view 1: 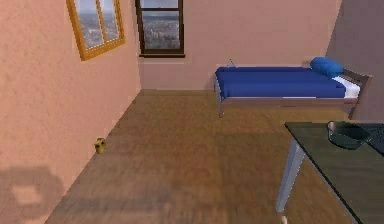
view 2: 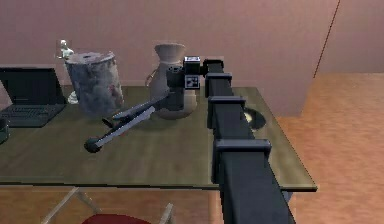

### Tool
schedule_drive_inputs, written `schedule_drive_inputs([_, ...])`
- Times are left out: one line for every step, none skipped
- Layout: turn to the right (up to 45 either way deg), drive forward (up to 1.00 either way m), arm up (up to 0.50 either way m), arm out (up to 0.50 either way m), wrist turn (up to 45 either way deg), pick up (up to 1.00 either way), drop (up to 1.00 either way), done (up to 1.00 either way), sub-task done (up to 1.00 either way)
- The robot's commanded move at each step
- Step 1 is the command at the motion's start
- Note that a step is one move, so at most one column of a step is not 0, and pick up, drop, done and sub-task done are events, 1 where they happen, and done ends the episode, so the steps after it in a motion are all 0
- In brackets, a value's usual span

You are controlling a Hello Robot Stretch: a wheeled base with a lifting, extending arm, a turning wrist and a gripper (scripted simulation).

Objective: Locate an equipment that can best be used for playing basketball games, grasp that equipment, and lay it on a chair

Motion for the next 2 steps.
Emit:
schedule_drive_inputs([0.0,0.0,0.0,-0.1,0.0,0.0,0.0,0.0,0.0])
schedule_drive_inputs([0.0,0.0,0.0,0.0,0.0,0.0,0.0,1.0,0.0])
